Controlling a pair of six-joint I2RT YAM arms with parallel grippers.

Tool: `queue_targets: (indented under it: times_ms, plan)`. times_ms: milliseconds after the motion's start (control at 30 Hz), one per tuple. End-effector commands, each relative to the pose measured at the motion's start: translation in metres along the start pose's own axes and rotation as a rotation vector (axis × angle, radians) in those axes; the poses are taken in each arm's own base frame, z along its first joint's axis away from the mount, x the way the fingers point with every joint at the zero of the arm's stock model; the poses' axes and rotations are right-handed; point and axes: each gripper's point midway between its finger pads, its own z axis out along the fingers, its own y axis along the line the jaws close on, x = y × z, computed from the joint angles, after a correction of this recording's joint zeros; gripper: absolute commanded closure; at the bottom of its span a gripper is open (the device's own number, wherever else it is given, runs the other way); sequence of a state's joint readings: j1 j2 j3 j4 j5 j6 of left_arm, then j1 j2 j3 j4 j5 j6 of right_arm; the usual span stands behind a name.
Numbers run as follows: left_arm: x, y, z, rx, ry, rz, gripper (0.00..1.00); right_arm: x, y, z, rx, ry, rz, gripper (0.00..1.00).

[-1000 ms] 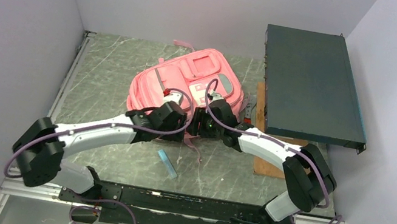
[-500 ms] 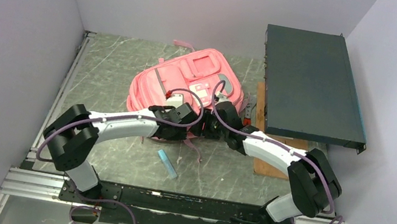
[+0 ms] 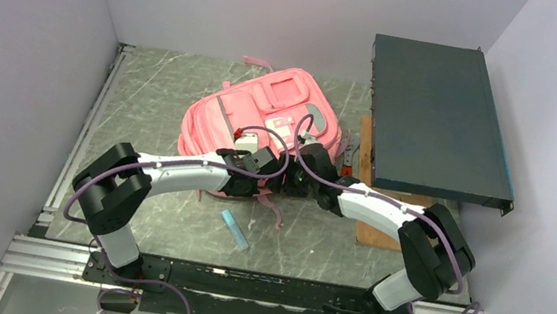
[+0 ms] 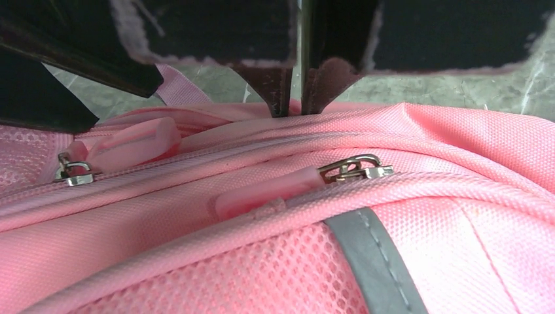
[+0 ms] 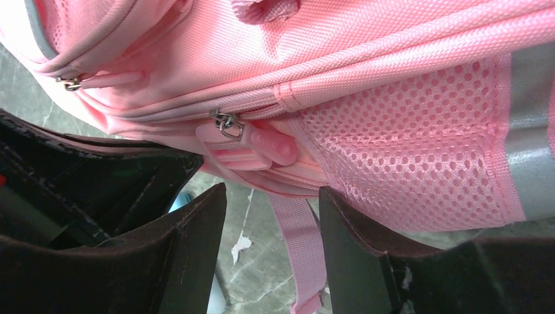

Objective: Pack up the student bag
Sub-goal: Zip the student bag at the center of the board.

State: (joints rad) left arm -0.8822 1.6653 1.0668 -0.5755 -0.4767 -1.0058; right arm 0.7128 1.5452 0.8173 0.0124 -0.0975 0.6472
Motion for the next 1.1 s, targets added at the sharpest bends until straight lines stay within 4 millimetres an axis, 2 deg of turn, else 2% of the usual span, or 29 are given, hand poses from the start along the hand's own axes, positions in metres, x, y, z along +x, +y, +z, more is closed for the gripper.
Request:
queue_targets:
  times_ms: [0, 133, 300, 467, 567, 633, 667, 700, 733, 767, 833, 933, 1067]
  plan:
    - [-0.017, 0.008, -0.008, -0.031, -0.071, 0.011, 1.00, -0.012, 0.002, 0.007, -0.001, -0.037, 0.000, 0.44]
    - [-0.019, 0.028, -0.015, -0.059, -0.106, -0.012, 1.00, -0.013, -0.007, 0.016, 0.037, -0.041, 0.014, 0.44]
    - [-0.027, 0.064, -0.027, -0.144, -0.170, -0.020, 1.00, -0.014, -0.024, 0.025, 0.087, -0.049, 0.043, 0.44]
    - [-0.031, 0.103, -0.030, -0.188, -0.195, -0.034, 1.00, -0.025, -0.042, 0.023, 0.185, -0.077, 0.004, 0.44]
    - [-0.041, 0.122, -0.032, -0.179, -0.217, -0.045, 1.00, -0.033, -0.050, 0.017, 0.232, -0.090, -0.041, 0.44]
    - [-0.047, 0.114, -0.034, -0.080, -0.206, -0.004, 1.00, -0.035, -0.046, 0.014, 0.219, -0.086, -0.076, 0.44]
    - [-0.047, 0.098, -0.038, 0.019, -0.193, 0.034, 1.00, -0.035, -0.042, 0.012, 0.197, -0.084, -0.088, 0.44]
    - [-0.047, 0.069, -0.044, 0.185, -0.176, 0.077, 1.00, -0.035, -0.036, 0.010, 0.168, -0.083, -0.100, 0.44]
    - [-0.044, 0.049, -0.052, 0.313, -0.172, 0.128, 0.99, -0.033, -0.031, 0.009, 0.138, -0.078, -0.104, 0.44]
    - [-0.041, 0.032, -0.061, 0.419, -0.180, 0.148, 0.91, -0.034, -0.025, 0.008, 0.113, -0.077, -0.104, 0.44]
    - [-0.036, 0.013, -0.075, 0.553, -0.209, 0.159, 0.71, -0.028, -0.018, 0.008, 0.067, -0.047, -0.102, 0.44]
    - [-0.032, 0.002, -0.078, 0.603, -0.211, 0.165, 0.57, -0.022, -0.014, 0.009, 0.045, -0.029, -0.097, 0.44]
    - [-0.026, -0.009, -0.069, 0.589, -0.180, 0.208, 0.50, -0.017, -0.014, 0.011, 0.037, -0.010, -0.093, 0.44]
